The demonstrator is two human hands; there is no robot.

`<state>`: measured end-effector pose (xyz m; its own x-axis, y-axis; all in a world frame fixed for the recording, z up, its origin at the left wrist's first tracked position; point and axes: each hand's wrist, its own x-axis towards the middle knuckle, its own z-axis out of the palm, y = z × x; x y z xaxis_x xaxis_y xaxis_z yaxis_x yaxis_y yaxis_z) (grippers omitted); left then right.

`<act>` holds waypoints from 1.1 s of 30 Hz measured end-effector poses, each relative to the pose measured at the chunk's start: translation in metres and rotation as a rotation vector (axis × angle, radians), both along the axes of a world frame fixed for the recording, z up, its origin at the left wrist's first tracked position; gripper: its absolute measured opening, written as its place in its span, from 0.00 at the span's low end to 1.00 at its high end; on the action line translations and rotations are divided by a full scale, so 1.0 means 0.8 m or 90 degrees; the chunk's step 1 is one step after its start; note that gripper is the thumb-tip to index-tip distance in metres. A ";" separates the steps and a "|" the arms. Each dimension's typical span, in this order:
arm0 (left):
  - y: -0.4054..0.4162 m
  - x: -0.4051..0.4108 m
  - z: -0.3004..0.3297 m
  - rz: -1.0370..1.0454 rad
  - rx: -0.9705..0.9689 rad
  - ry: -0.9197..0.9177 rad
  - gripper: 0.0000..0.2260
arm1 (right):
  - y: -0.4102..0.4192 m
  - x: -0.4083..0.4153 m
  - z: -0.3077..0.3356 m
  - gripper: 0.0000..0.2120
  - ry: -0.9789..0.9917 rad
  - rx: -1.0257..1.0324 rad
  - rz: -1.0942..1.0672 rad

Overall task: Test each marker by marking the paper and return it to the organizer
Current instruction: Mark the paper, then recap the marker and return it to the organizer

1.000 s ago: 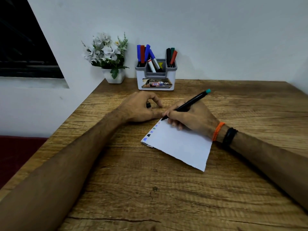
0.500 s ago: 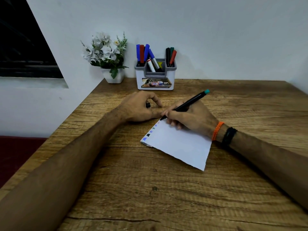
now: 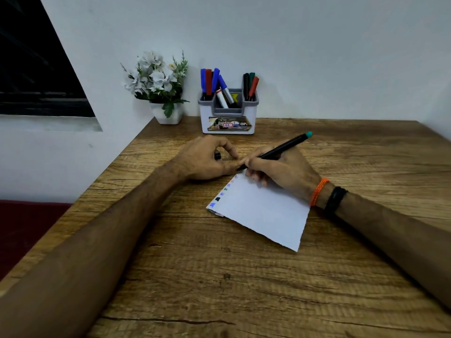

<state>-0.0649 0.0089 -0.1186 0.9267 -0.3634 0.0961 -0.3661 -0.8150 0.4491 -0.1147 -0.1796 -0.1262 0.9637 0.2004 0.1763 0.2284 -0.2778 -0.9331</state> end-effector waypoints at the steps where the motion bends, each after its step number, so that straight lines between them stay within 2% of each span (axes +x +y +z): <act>1: 0.000 -0.001 0.001 0.004 -0.003 0.001 0.13 | -0.001 0.001 0.001 0.07 -0.004 0.026 0.004; 5: 0.004 -0.001 0.004 0.018 -0.086 0.015 0.11 | -0.007 0.006 0.013 0.06 -0.011 0.095 0.011; 9: 0.005 0.002 0.005 0.043 -0.189 0.011 0.06 | -0.009 0.009 0.018 0.00 0.016 0.140 -0.013; 13: 0.005 -0.001 0.006 0.008 -0.305 0.045 0.07 | -0.014 0.011 0.018 0.05 0.009 0.142 -0.046; 17: 0.006 -0.002 0.009 -0.039 -0.320 0.005 0.08 | -0.020 0.013 0.022 0.05 0.053 0.204 -0.047; 20: 0.003 -0.006 0.011 -0.060 -0.333 -0.013 0.09 | -0.028 0.018 0.022 0.12 0.089 0.233 -0.017; 28: -0.001 -0.009 0.012 -0.072 -0.413 0.022 0.07 | -0.034 0.024 0.016 0.19 0.106 0.240 0.059; 30: -0.004 -0.010 0.012 -0.080 -0.425 0.031 0.06 | -0.033 0.025 0.015 0.17 0.102 0.236 0.064; 33: -0.006 -0.011 0.012 -0.095 -0.436 0.031 0.06 | -0.026 0.024 0.015 0.07 0.077 0.234 0.037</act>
<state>-0.0738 0.0040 -0.1091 0.8807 -0.3597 0.3082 -0.4184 -0.2859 0.8621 -0.0956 -0.2007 -0.1138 0.9708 0.1995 0.1328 0.1167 0.0908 -0.9890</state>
